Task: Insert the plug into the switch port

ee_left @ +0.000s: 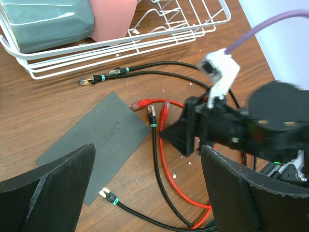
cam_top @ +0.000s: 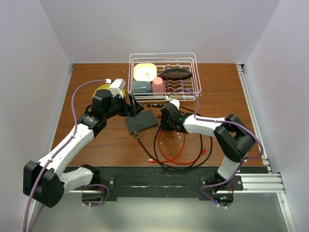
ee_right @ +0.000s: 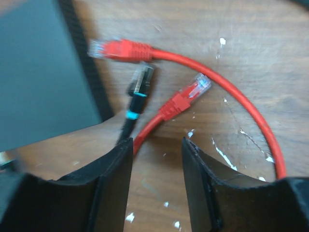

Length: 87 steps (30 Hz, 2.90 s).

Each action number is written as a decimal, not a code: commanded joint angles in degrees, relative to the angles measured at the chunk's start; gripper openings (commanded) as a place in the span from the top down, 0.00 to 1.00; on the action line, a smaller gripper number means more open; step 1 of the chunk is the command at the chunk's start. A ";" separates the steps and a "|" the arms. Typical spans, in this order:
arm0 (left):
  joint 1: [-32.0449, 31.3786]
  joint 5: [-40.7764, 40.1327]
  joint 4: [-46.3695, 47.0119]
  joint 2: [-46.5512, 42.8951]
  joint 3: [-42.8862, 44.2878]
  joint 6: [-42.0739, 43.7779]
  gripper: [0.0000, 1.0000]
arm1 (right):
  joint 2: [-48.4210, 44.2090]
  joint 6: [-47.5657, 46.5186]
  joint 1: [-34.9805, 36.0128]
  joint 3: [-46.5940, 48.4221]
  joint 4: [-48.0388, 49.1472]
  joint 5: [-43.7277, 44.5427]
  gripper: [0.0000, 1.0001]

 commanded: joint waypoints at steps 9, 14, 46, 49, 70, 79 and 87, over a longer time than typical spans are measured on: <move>0.20 -1.51 -0.61 -0.55 2.51 2.38 0.04 | 13.18 1.38 0.39 11.65 -4.28 4.45 0.73; 0.20 -1.95 -0.87 0.24 2.77 3.17 0.04 | 14.94 -0.54 0.66 11.66 -6.40 5.95 0.85; 0.20 3.49 5.01 2.52 0.14 0.54 0.04 | -20.90 -24.55 3.91 -10.13 9.92 -15.74 1.00; 0.20 6.21 7.65 3.31 -1.09 -0.25 0.05 | -23.28 -23.93 4.96 -11.63 14.33 -16.54 1.00; 0.20 8.87 10.03 2.44 -1.62 1.50 0.13 | -41.03 -22.87 6.46 -8.21 17.86 -3.46 1.00; 0.20 11.05 13.18 1.65 -2.76 -0.17 0.12 | -38.43 -28.24 6.46 -5.13 10.48 -3.87 1.00; 0.20 12.90 15.47 -0.02 -3.55 -1.05 0.13 | -29.98 -26.04 6.46 -10.05 18.20 -12.23 1.00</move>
